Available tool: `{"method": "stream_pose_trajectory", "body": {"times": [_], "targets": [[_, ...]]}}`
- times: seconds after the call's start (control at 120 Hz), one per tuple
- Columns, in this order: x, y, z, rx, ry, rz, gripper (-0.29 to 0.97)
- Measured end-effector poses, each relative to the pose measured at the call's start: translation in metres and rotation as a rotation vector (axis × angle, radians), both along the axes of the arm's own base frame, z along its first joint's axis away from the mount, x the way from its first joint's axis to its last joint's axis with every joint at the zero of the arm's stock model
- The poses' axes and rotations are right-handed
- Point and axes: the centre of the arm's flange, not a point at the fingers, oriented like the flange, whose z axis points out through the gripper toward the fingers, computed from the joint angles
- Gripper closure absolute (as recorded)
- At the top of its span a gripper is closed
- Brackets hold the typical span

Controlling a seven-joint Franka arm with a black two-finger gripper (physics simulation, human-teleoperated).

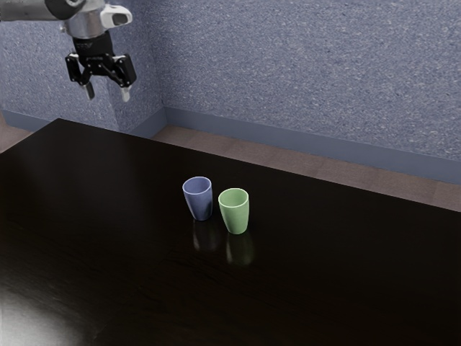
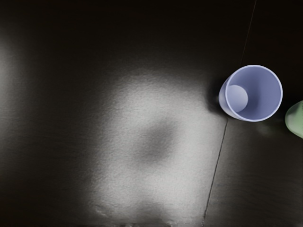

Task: Place the left cup onto the right cup

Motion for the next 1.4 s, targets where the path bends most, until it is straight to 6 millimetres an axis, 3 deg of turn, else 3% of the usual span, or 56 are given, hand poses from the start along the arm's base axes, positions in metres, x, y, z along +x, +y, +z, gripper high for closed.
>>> {"method": "stream_pose_trajectory", "body": {"times": [0.2,0.5,0.667,0.958,1.183,1.4], "targets": [[0.01,-0.03,-0.012,-0.021,0.021,-0.077,0.02],[0.054,-0.048,-0.077,-0.073,0.013,0.005,0.02],[0.07,-0.082,-0.103,-0.115,-0.019,0.093,0.02],[0.054,-0.117,-0.168,-0.157,0.014,0.231,0.02],[0.044,-0.141,-0.187,-0.121,0.029,0.267,0.02],[0.039,-0.151,-0.197,-0.088,0.038,0.303,0.03]]}}
